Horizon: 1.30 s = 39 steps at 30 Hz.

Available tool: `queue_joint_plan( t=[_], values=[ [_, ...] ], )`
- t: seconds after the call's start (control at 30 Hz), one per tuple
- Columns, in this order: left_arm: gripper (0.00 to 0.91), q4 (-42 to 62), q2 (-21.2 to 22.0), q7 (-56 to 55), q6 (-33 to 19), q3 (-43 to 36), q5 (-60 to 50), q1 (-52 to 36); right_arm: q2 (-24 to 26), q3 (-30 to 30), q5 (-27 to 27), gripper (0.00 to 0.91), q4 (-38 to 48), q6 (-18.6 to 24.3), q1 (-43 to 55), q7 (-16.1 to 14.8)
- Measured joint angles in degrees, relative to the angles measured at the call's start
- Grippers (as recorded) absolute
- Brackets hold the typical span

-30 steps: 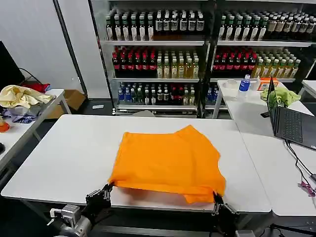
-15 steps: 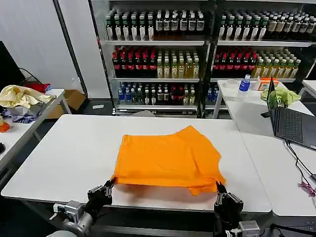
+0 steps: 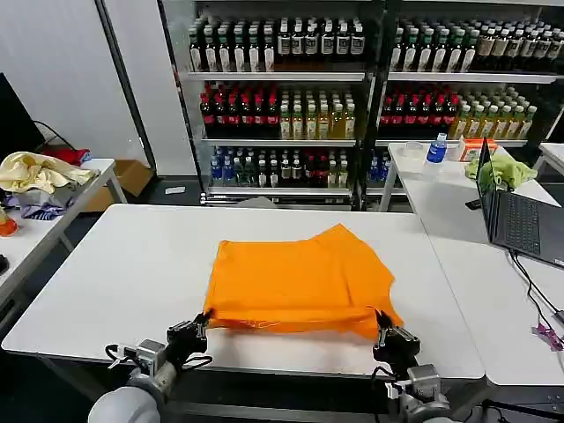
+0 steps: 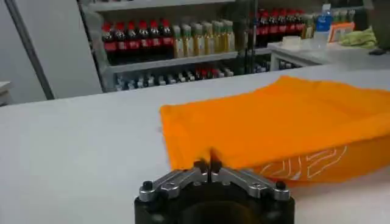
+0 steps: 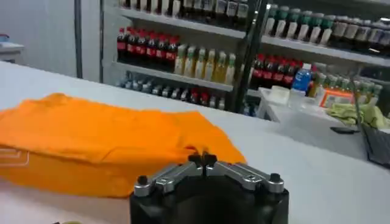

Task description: Fold and organize the clothes.

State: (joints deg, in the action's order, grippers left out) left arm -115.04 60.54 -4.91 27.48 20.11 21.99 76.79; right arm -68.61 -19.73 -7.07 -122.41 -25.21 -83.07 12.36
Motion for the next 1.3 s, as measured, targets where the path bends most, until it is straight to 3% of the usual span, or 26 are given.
queue_joint_plan(
  t=[0.27,0.37,0.4,0.43,0.47,0.5,1.0,1.3],
  values=[
    [0.020,3.22,0.71,-0.02,-0.15,-1.56,-0.98,-2.36,-1.35,2.23,2.32,0.000,4.35,0.34,2.13,0.00],
    [0.171,3.86,0.90,-0.07,-0.19,-1.85,-1.22,-2.68,-1.90,2.90,3.32,0.000,5.64,0.45,2.49,-0.07],
    [0.232,3.99,0.94,-0.10,-0.23,-1.88,-1.27,-2.74,-2.03,3.06,3.75,0.252,5.94,0.54,2.55,-0.16],
    [0.272,4.07,1.03,-0.17,-0.31,-1.88,-1.34,-2.78,-2.19,3.20,4.27,0.746,6.11,0.59,2.56,-0.20],
    [0.645,4.10,1.15,-0.20,-0.39,-1.88,-1.37,-2.78,-2.39,3.27,4.80,0.907,6.21,0.67,2.54,-0.24],
    [0.907,4.11,1.28,-0.26,-0.43,-1.84,-1.38,-2.78,-2.58,3.27,5.26,0.907,6.28,0.82,2.48,-0.27],
    [0.907,0.25,1.97,-1.20,-0.81,1.10,-0.42,0.73,-2.84,0.32,7.63,0.907,3.05,3.61,-2.15,-0.31],
    [0.907,-0.94,1.90,-1.56,-0.82,3.27,1.24,3.64,-2.16,-4.51,4.92,0.907,1.79,3.28,-5.56,0.79]
  ],
)
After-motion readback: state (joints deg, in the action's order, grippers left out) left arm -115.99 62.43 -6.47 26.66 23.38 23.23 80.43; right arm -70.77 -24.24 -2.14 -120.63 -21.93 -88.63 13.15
